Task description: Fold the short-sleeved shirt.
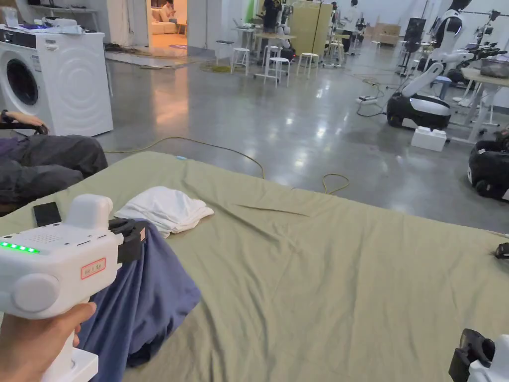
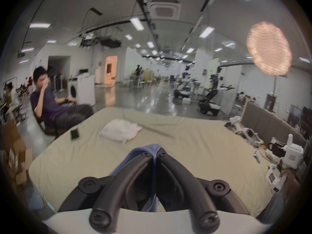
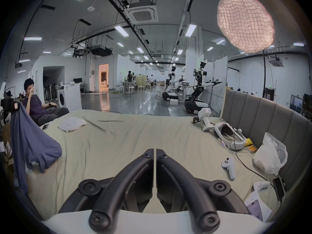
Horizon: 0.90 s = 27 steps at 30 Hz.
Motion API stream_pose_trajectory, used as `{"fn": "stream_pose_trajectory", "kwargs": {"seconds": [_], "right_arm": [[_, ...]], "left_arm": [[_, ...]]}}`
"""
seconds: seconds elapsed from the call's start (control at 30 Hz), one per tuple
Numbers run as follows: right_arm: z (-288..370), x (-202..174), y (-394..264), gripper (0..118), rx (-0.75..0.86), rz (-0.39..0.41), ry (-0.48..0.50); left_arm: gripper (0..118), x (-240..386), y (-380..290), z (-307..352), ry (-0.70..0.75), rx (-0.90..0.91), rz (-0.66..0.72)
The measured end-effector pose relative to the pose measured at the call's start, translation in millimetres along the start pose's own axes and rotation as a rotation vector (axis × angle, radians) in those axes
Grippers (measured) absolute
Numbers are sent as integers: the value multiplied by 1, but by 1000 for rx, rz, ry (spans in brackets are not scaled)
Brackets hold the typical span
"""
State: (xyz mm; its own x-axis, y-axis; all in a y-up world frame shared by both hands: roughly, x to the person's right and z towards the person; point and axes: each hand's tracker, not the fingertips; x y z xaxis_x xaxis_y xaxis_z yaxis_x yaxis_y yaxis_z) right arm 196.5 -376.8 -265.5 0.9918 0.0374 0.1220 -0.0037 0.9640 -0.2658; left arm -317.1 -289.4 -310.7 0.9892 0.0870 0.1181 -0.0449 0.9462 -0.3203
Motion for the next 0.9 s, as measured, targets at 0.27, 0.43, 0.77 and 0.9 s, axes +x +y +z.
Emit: {"fn": "stream_pose_trajectory", "kwargs": {"seconds": [0.27, 0.43, 0.77, 0.9], "right_arm": [[33, 40, 12, 3, 70, -35, -47], [47, 69, 7, 3, 68, -53, -100], [62, 116, -30, 3, -12, -69, -178], [63, 122, -42, 3, -51, -75, -181]], "left_arm": [[2, 141, 46, -11, -242, 76, -93], [2, 234, 28, -40, -401, 11, -107], [2, 379, -96, -76, -587, -262, -185], [11, 397, -118, -56, -598, -281, -193]]}}
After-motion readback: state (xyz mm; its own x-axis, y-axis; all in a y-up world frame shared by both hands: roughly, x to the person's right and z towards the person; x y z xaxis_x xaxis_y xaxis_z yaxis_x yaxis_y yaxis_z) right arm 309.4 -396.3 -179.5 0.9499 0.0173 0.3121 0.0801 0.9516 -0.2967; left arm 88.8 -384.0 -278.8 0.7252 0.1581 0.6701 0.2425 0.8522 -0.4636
